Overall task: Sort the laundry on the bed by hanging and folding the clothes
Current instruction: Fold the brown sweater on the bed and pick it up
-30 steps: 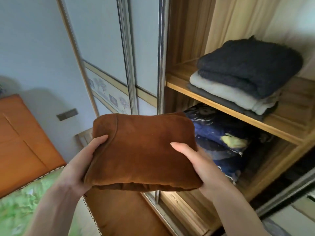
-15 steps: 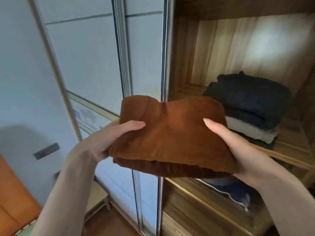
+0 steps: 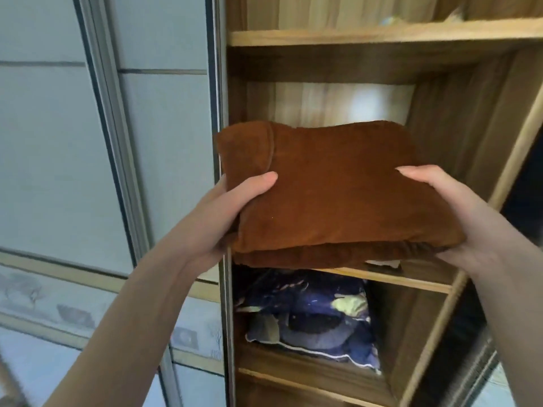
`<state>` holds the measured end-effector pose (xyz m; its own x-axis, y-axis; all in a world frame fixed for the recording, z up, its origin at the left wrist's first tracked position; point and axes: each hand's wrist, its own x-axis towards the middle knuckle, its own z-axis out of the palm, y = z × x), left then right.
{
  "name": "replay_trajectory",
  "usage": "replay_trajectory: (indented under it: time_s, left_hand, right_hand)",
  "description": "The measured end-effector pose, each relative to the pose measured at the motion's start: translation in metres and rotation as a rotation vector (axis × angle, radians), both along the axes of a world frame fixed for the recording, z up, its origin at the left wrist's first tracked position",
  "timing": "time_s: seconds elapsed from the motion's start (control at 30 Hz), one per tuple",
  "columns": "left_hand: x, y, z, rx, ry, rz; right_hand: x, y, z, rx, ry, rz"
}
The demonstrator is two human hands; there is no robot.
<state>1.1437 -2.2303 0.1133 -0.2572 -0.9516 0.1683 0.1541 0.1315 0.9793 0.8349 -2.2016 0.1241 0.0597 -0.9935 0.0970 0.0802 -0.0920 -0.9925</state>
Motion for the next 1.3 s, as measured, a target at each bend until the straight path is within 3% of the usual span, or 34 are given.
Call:
replay_trajectory:
  time_s: [0.07,0.17,0.67,0.93,1.17,1.3]
  left_hand:
    - [-0.018,-0.013,0.009,-0.009,0.019,-0.039]
    - [-0.040,-0.033,0.020,-0.035,0.005,-0.038]
    - [-0.074,-0.154,0.039,0.028,0.047,0.037]
    - [-0.087,-0.185,0.009,0.152,0.040,0.006]
    - [-0.088,-0.188,0.010,0.130,0.059,0.020]
    - [-0.091,-0.189,0.025,0.098,0.063,0.030]
  right_hand:
    - [-0.013,-0.004,0.007,0.024,-0.139,-0.078]
    - [-0.021,-0.001,0.020,-0.025,-0.100,-0.115]
    - [-0.038,-0.084,0.020,0.040,-0.258,-0.221]
    - [-0.045,-0.112,0.003,0.100,-0.199,-0.242]
    - [-0.051,-0.113,0.005,0.017,0.141,-0.511]
    - [-0.052,-0.110,0.013,-0.014,0.087,-0.503]
